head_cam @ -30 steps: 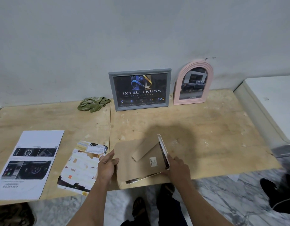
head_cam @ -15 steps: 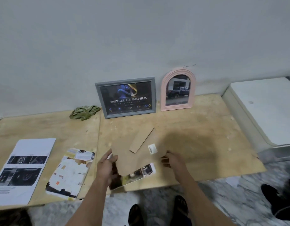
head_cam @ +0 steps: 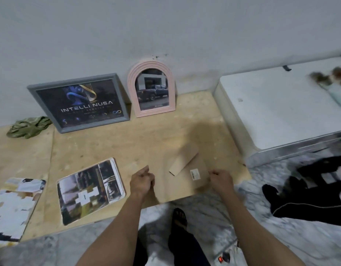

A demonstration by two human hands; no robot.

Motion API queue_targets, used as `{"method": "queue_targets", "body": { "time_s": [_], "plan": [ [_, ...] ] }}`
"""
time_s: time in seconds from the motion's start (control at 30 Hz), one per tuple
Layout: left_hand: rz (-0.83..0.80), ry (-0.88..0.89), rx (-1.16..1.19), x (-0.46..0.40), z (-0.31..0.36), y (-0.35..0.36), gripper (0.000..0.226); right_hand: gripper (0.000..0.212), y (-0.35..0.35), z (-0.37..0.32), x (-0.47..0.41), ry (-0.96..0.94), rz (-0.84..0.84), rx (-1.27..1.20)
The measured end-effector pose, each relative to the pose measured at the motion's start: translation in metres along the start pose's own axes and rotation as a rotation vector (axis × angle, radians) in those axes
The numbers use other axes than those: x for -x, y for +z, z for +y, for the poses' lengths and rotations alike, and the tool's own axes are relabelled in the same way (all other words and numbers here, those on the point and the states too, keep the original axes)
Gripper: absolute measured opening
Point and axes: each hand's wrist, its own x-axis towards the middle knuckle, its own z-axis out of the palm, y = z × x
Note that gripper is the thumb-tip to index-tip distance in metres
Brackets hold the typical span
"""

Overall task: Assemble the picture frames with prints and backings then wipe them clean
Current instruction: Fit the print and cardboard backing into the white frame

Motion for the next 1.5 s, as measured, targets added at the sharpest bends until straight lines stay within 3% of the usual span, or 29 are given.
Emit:
{"method": "queue_targets", "body": {
  "time_s": [0.2,0.33,0.47,0.53,0.73,0.9,1.13,1.3,1.5],
  "plan": [
    [0.031,0.045,-0.127,-0.013,-0.011,0.016,0.054,0.027,0.004,0.019,-0.01,-0.007,-0.025,0.121],
    [0.133,0.122,-0.29,0.005,-0.005,0.017,0.043,0.032,0.006,0.015,-0.004,0.031,0.037,0.16],
    [0.209,0.179,-0.316,0.003,-0.003,-0.005,0.033,0.021,0.022,-0.012,0.006,-0.11,-0.048,0.198],
    [0.215,0.18,-0.313,0.006,0.0,-0.03,0.031,0.019,0.042,-0.033,0.015,-0.216,-0.144,0.244],
    [0.454,0.046,-0.33,0.024,-0.008,-0.148,0.023,0.013,0.133,-0.109,0.059,-0.448,-0.519,0.445],
    [0.572,0.042,-0.387,0.021,-0.025,-0.231,0.02,0.035,0.201,-0.136,0.099,-0.499,-0.543,0.611],
    [0.437,0.142,-0.55,0.006,-0.039,-0.262,0.032,0.027,0.254,-0.144,0.117,-0.565,-0.467,0.784],
    [0.327,0.257,-0.716,-0.006,-0.043,-0.27,0.058,0.034,0.271,-0.145,0.123,-0.493,-0.364,0.807],
    [0.166,0.248,-0.873,-0.023,-0.026,-0.283,0.083,0.036,0.285,-0.143,0.131,-0.451,-0.233,0.847]
  ]
}}
